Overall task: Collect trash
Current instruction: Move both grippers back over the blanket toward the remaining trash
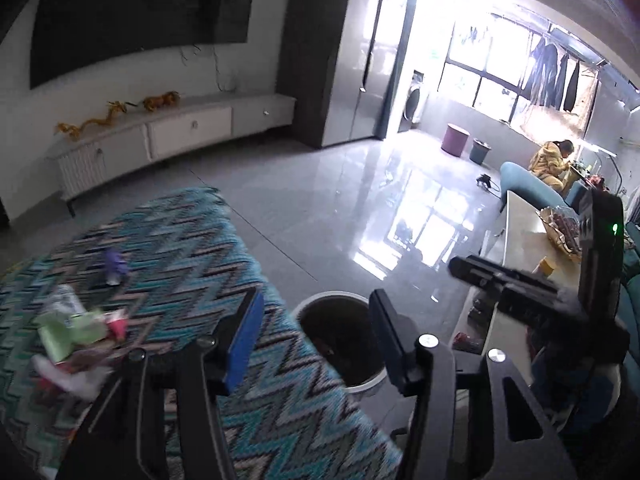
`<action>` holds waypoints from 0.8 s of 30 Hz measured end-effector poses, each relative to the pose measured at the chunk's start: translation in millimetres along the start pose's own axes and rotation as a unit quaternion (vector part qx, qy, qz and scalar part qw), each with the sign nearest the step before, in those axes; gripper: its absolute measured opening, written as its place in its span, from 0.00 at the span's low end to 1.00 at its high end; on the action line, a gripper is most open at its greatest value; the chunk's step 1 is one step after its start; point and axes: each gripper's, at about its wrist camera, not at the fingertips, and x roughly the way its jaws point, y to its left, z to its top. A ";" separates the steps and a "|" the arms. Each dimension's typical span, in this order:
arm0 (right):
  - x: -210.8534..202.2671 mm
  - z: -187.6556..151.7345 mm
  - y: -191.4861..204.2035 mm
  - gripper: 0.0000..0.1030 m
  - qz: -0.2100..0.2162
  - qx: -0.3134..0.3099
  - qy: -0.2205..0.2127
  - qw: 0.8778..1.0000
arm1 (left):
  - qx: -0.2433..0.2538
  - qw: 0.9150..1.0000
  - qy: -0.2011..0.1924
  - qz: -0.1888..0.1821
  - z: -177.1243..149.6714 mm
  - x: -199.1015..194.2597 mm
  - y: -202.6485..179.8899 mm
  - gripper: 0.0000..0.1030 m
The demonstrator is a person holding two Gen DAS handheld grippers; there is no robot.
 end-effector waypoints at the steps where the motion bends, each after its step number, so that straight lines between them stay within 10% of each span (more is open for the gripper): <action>1: -7.7 1.4 9.5 0.36 0.007 -0.008 -0.005 1.000 | -0.001 1.000 -0.006 0.012 -3.5 -15.2 10.9 0.51; 14: -48.4 0.7 140.9 0.45 0.113 -0.103 0.003 0.988 | -0.112 0.980 -0.057 0.152 -79.2 -164.9 177.6 0.51; 24: 25.8 -45.6 232.8 0.46 0.155 -0.177 0.111 0.966 | -0.197 0.969 0.014 0.152 -175.4 -149.3 244.8 0.51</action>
